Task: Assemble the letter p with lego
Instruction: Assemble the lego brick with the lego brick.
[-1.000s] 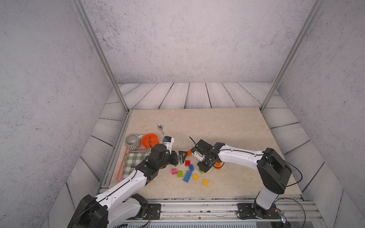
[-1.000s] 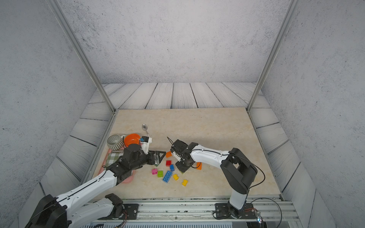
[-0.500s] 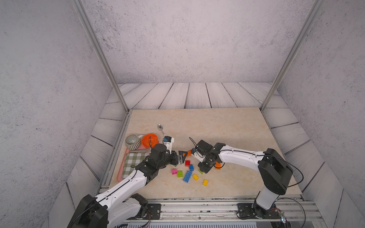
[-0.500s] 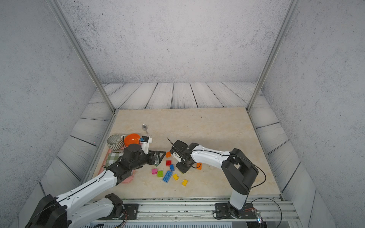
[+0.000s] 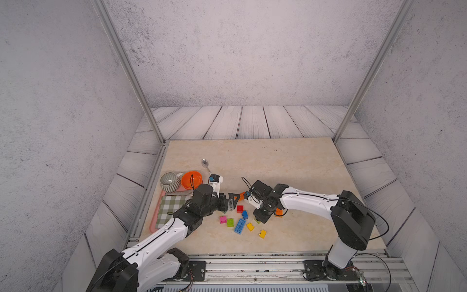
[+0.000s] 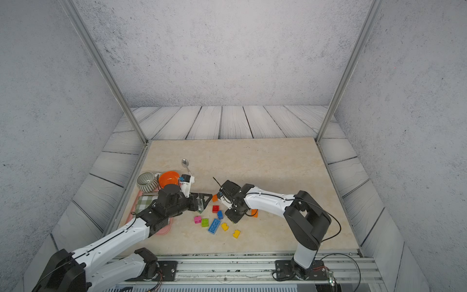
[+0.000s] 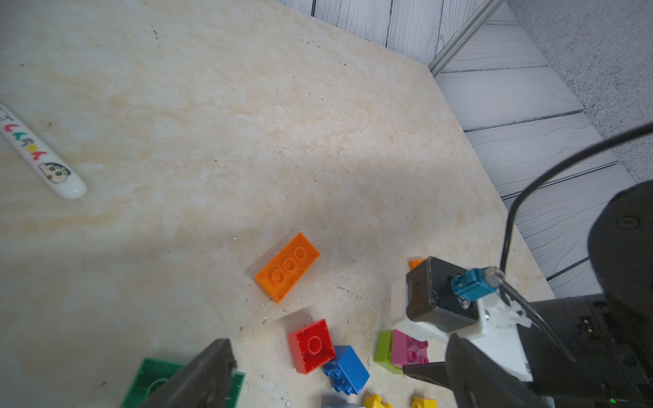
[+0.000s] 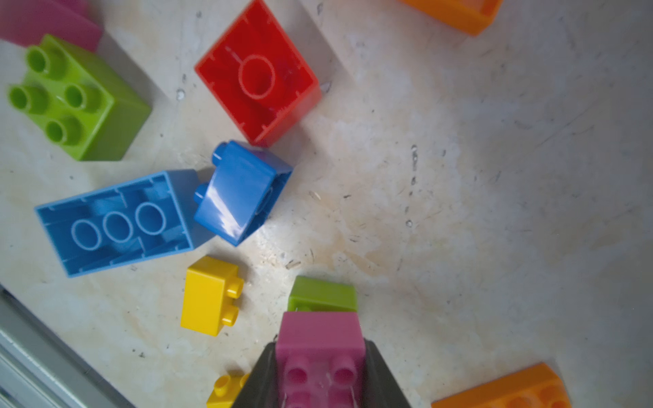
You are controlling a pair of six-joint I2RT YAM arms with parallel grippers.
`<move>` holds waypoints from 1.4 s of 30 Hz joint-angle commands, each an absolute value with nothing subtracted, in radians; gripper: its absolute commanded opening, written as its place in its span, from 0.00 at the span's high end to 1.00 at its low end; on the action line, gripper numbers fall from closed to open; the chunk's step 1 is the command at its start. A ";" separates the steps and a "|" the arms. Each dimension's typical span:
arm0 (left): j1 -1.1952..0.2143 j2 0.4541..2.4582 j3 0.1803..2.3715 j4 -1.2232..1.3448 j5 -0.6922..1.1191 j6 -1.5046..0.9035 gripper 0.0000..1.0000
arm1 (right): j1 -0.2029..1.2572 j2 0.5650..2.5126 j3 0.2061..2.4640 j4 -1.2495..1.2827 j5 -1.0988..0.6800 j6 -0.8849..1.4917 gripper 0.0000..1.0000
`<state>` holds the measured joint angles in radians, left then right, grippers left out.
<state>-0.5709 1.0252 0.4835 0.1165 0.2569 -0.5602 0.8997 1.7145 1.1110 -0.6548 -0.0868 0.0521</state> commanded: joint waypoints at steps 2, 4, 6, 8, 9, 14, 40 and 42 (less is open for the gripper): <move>-0.574 1.013 0.477 0.132 0.249 -0.545 0.02 | 0.912 1.723 1.110 -0.693 -0.042 0.098 1.00; -0.574 1.013 0.477 0.132 0.249 -0.545 0.02 | 0.921 1.725 1.109 -0.695 -0.029 0.117 1.00; -0.573 1.013 0.477 0.132 0.249 -0.546 0.02 | 0.927 1.732 1.107 -0.696 -0.017 0.133 1.00; -0.574 1.012 0.476 0.132 0.248 -0.546 0.02 | 0.934 1.741 1.105 -0.695 -0.009 0.141 1.00; -0.574 1.011 0.476 0.132 0.249 -0.547 0.02 | 0.936 1.745 1.105 -0.691 -0.009 0.144 1.00; -0.574 1.008 0.476 0.131 0.249 -0.546 0.02 | 0.944 1.761 1.113 -0.692 -0.012 0.167 1.00; -0.574 0.989 0.469 0.126 0.239 -0.544 0.02 | 0.972 1.921 1.104 -0.713 -0.003 0.176 1.00; -0.574 0.987 0.469 0.125 0.236 -0.544 0.02 | 0.972 1.915 1.106 -0.716 0.016 0.174 1.00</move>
<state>-0.5709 1.0012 0.4797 0.1162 0.2501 -0.5571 0.9638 1.8084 1.1835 -0.6609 0.0044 0.1658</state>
